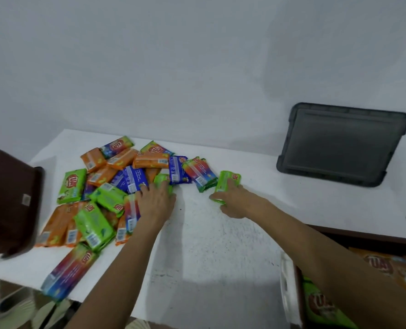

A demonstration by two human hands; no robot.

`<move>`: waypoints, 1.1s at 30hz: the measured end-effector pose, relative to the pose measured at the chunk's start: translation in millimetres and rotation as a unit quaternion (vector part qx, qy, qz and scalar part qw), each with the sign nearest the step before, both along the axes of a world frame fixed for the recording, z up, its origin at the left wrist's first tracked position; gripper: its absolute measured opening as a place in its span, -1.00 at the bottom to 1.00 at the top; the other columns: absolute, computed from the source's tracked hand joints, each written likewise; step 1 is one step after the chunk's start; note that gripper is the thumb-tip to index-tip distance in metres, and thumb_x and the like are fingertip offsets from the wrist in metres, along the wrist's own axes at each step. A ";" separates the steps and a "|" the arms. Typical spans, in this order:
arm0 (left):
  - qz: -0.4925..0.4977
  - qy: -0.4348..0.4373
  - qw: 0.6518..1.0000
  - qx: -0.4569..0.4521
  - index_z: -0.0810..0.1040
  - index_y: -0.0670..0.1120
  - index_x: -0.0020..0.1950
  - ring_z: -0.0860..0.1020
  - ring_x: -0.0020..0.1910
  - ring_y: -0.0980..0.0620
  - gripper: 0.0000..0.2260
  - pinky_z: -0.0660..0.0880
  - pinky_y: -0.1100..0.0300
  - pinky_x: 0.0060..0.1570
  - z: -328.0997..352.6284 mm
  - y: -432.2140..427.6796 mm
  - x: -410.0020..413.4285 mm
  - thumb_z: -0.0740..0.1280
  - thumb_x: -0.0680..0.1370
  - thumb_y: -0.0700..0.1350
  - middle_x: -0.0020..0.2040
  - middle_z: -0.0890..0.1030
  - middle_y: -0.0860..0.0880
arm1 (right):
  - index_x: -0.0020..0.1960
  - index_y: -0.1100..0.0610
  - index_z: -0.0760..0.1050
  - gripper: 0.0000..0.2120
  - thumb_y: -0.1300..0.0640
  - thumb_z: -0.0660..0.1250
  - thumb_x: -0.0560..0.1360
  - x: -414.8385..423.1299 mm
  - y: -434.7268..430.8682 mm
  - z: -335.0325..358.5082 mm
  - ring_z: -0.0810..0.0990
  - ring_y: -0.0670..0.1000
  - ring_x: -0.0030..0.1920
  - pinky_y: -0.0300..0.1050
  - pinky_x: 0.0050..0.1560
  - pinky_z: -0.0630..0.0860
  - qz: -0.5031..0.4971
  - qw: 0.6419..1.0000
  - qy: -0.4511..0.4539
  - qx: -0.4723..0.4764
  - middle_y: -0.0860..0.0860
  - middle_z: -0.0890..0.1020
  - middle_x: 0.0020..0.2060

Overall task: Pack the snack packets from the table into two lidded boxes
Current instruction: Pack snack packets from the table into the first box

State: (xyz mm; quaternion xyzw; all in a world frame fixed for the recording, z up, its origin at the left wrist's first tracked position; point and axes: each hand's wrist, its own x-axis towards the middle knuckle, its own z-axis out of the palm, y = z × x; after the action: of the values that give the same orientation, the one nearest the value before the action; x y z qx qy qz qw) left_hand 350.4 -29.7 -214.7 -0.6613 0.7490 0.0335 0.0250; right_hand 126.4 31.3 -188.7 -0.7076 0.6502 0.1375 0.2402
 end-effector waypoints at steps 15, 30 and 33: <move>0.027 0.114 0.983 0.141 0.07 0.19 0.51 0.24 0.40 -0.31 -0.21 0.27 -0.18 0.36 9.2 28.2 -10.6 0.44 0.40 0.18 0.38 0.26 -0.28 | 0.26 0.05 0.24 -0.64 0.29 0.23 0.53 -13.3 30.8 45.4 0.44 0.08 -0.25 -0.17 -0.43 0.22 -0.080 0.963 -0.071 -0.247 0.15 0.54 -0.05; -0.095 0.664 0.742 0.001 0.31 0.02 0.27 0.60 0.07 0.04 -0.41 0.56 0.11 0.01 109.2 213.8 -81.9 0.54 0.38 -0.23 0.21 0.50 -0.02 | 0.13 0.06 0.59 -0.79 0.27 0.25 0.59 -94.9 264.4 97.5 0.69 -0.03 -0.19 -0.10 -0.17 0.64 -0.254 0.805 -0.451 -0.289 0.05 0.66 0.00; -0.073 0.721 0.688 0.045 0.31 -0.03 0.27 0.64 0.01 0.02 -0.44 0.60 0.13 -0.02 107.5 244.0 -99.8 0.49 0.41 -0.34 0.17 0.54 -0.09 | 0.16 0.09 0.58 -0.77 0.28 0.26 0.59 -107.9 301.0 91.4 0.72 0.10 -0.20 0.27 -0.13 0.62 -0.268 0.818 -0.446 -0.246 0.17 0.67 -0.10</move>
State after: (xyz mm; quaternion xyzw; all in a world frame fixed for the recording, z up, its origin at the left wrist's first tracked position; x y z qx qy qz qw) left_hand 250.6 214.4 -107.1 -0.3751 0.5801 0.5314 -0.4903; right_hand 18.4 332.3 -97.3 -0.5245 0.6479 -0.4275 0.3497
